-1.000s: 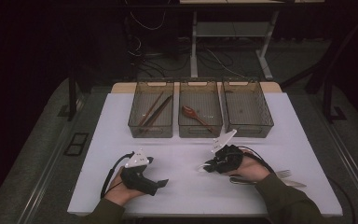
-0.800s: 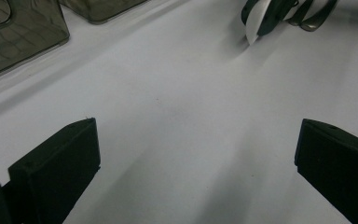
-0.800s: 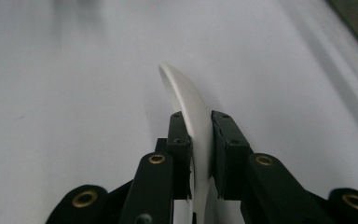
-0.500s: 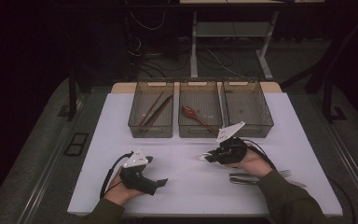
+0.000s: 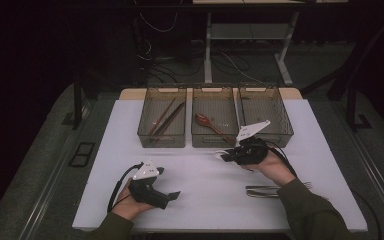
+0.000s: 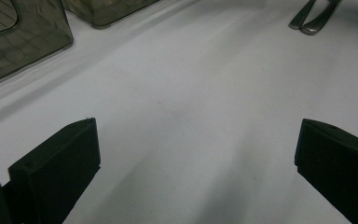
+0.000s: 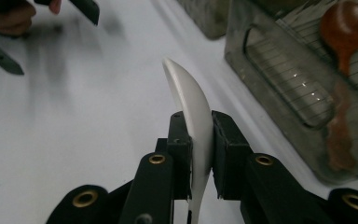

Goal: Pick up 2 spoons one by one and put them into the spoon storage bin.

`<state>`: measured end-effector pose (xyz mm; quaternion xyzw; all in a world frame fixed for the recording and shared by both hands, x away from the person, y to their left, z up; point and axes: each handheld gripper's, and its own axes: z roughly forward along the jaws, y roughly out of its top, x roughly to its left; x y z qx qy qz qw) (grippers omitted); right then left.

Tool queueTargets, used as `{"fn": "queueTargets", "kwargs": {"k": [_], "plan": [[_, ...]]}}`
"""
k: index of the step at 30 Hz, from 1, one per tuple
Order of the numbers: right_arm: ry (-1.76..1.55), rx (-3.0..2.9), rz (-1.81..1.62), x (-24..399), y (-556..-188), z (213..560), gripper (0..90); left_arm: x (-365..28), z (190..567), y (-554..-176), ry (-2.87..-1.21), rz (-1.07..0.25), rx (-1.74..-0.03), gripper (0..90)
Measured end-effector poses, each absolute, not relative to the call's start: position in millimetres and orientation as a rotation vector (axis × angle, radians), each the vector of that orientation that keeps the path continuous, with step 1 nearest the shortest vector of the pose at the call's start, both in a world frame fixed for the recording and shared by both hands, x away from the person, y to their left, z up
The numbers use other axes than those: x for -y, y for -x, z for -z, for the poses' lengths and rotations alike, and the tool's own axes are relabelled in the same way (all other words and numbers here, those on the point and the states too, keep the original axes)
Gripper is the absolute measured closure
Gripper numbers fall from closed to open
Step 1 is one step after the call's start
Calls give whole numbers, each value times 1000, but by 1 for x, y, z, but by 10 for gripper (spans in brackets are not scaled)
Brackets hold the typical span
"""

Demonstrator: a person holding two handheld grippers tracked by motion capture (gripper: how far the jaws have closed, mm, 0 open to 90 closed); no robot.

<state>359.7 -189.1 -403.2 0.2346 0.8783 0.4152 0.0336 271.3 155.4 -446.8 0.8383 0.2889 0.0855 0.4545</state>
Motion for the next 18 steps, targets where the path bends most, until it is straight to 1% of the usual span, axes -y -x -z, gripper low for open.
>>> {"fn": "queueTargets", "kwargs": {"k": [18], "plan": [[-812,-2525,-1425,201,-378,372,784,-155,447,-272,-2066,-211,-722,0]]}}
